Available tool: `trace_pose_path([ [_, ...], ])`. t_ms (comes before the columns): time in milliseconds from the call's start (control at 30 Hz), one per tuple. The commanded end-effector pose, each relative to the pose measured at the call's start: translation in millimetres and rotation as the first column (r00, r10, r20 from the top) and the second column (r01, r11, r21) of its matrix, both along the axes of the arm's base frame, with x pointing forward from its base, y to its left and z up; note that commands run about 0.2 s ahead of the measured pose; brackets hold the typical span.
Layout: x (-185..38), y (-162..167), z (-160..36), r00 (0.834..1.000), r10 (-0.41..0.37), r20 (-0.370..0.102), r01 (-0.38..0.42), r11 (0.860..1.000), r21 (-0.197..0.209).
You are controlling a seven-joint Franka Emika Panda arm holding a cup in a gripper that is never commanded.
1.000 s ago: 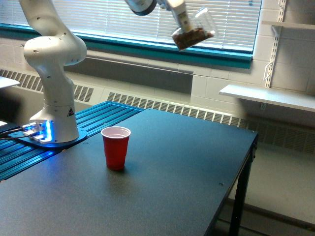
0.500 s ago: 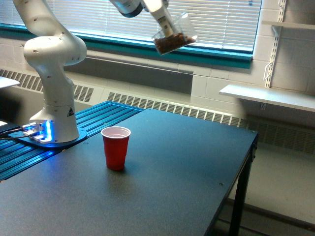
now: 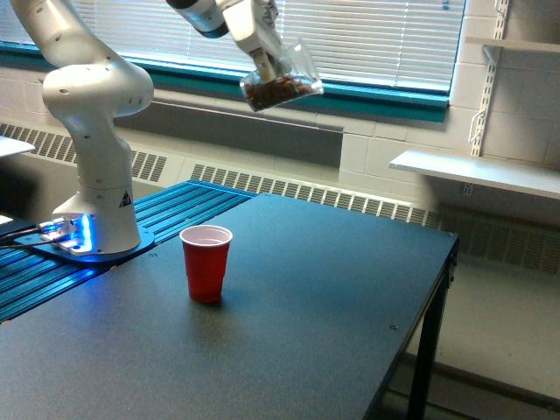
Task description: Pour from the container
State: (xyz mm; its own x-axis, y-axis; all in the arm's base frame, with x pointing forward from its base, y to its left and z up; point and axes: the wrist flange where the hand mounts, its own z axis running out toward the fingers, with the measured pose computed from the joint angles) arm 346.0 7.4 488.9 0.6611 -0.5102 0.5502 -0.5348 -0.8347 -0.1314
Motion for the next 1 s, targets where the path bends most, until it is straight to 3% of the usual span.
trace_pose_path([
  [33,-13.0,-3.9,-2.1,0.999,-0.048,-0.004,0.048,0.999,0.018],
  [1000,-55.2,-11.6,-54.1,0.974,-0.194,-0.113,0.2,0.979,0.046],
])
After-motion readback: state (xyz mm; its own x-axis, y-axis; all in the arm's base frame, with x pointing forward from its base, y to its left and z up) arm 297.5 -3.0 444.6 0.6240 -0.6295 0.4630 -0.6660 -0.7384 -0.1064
